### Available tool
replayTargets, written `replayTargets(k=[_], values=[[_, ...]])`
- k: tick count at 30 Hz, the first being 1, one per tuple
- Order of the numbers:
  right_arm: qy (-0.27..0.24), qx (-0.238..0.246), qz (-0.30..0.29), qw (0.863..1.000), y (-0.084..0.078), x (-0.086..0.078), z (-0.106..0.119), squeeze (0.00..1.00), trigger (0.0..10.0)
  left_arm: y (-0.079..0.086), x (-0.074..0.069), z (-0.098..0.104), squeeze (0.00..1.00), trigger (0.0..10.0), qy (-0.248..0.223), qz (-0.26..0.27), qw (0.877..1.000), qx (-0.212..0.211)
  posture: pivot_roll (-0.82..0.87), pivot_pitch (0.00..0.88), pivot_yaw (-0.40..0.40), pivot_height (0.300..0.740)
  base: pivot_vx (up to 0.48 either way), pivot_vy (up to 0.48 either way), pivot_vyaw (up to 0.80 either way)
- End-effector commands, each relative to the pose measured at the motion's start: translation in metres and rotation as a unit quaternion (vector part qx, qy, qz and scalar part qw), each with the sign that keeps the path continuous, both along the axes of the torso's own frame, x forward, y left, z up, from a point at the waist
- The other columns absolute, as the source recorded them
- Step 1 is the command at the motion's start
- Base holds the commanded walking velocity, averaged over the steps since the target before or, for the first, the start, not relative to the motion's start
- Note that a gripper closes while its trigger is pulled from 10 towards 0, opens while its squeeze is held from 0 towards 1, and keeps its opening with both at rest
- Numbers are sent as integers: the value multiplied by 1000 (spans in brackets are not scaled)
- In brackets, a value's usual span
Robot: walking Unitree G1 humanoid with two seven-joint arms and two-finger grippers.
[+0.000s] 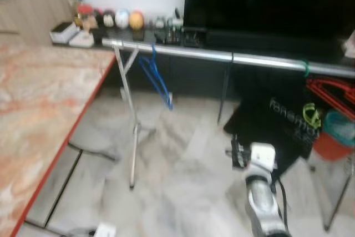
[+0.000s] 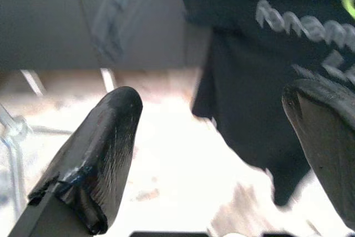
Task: Hang hanger
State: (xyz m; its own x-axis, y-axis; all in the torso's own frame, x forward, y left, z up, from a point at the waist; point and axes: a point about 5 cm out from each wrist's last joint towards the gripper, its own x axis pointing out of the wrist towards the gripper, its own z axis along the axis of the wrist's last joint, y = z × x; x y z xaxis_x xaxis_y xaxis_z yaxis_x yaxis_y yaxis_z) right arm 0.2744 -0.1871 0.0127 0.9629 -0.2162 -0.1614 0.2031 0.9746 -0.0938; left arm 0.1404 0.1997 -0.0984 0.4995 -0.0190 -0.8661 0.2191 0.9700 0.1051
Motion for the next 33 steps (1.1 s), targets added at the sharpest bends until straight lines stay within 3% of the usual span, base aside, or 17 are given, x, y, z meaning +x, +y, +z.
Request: replayTargets(k=[1, 5, 7, 8, 12, 16, 19, 25, 33], values=[[10, 11, -3, 1000, 2, 2, -2, 0, 10000, 6, -2, 0, 0, 10000, 6, 5, 1000, 8, 90, 0, -9, 740, -285, 0, 0], [33, 22, -8, 999, 1, 0, -8, 0, 10000, 7, -3, 0, 0, 10000, 8, 6, 1000, 9, 90, 0, -8, 740, -286, 0, 0], [85, 80, -21, 993, -1, -5, -23, 0, 10000, 7, -3, 0, 0, 10000, 9, 7, 1000, 9, 90, 0, -8, 740, -285, 0, 0], [85, 80, -21, 993, -1, -5, -23, 0, 10000, 7, -3, 0, 0, 10000, 9, 7, 1000, 9, 90, 0, -8, 740, -285, 0, 0], [174, 113, -20, 978, -6, -23, -47, 0, 10000, 7, -2, 0, 0, 10000, 8, 10, 1000, 7, 89, 0, -10, 740, -277, 0, 0], [219, 100, 15, 970, -3, -34, -58, 0, 10000, 7, -2, 0, 0, 10000, 8, 12, 1000, 7, 88, 0, -13, 740, -277, 0, 0], [284, 82, 49, 954, 1, -53, -74, 0, 10000, 6, -1, 0, 0, 10000, 8, 12, 1000, 7, 85, 0, -15, 740, -276, 0, 0], [325, 109, 25, 939, 0, -75, -87, 0, 10000, 5, -1, 0, 0, 10000, 7, 13, 1000, 5, 89, 0, -17, 740, -261, 0, 0], [357, 106, 47, 927, 2, -92, -96, 0, 10000, 4, -1, 0, 0, 10000, 8, 13, 1000, 8, 84, 0, -22, 740, -31, 0, 0]])
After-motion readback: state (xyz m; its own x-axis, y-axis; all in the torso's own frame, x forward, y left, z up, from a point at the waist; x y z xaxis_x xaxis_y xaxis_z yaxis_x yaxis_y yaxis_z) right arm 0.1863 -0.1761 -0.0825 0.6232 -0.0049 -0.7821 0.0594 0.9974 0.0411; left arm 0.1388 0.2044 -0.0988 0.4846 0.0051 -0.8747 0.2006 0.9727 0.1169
